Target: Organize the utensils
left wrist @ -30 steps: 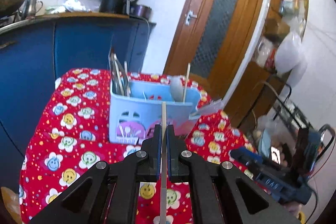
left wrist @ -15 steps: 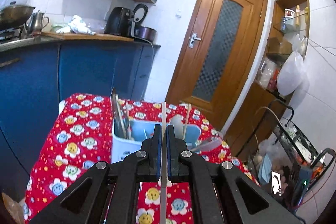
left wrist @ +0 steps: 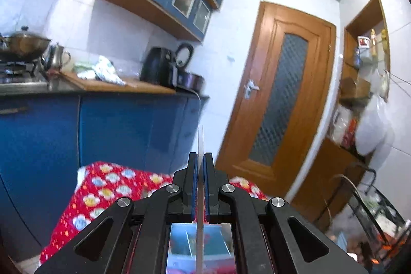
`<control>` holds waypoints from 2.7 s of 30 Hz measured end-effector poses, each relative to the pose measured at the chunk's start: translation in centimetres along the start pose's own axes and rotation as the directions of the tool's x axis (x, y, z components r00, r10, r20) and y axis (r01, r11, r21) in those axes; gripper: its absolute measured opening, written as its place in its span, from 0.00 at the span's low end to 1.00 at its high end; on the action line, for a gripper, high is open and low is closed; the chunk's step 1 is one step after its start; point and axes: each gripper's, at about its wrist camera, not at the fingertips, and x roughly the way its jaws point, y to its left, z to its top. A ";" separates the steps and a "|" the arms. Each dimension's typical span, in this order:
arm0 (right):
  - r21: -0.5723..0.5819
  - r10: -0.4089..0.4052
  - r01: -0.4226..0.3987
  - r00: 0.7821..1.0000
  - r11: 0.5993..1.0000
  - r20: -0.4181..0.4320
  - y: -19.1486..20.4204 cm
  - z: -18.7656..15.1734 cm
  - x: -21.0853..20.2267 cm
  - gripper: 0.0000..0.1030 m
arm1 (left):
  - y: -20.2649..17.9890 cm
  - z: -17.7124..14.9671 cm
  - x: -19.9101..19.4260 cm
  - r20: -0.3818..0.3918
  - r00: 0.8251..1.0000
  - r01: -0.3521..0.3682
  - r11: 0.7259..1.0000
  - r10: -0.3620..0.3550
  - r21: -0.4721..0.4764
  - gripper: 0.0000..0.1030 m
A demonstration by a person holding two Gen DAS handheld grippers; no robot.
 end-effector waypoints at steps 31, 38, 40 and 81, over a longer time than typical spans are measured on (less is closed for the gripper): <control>0.040 0.031 -0.031 0.999 0.999 -0.012 -1.2 0.1 0.9 0.45 | 1.3 -7.1 4.9 0.038 0.980 -0.200 0.977 0.198 0.076 0.04; 0.039 0.040 -0.040 0.999 0.998 -0.005 -0.9 0.0 0.3 0.45 | 1.4 -7.6 3.7 -0.030 0.986 -0.162 0.982 0.166 0.092 0.10; 0.039 0.042 -0.042 0.999 0.998 0.000 -0.7 0.0 0.1 0.45 | 1.3 -7.8 3.2 -0.045 0.987 -0.151 0.984 0.156 0.099 0.20; -0.102 -0.003 0.008 0.999 0.995 0.050 3.7 -3.2 -3.4 0.92 | 2.3 -15.0 -9.4 -0.327 0.917 -0.194 0.971 0.229 0.137 0.65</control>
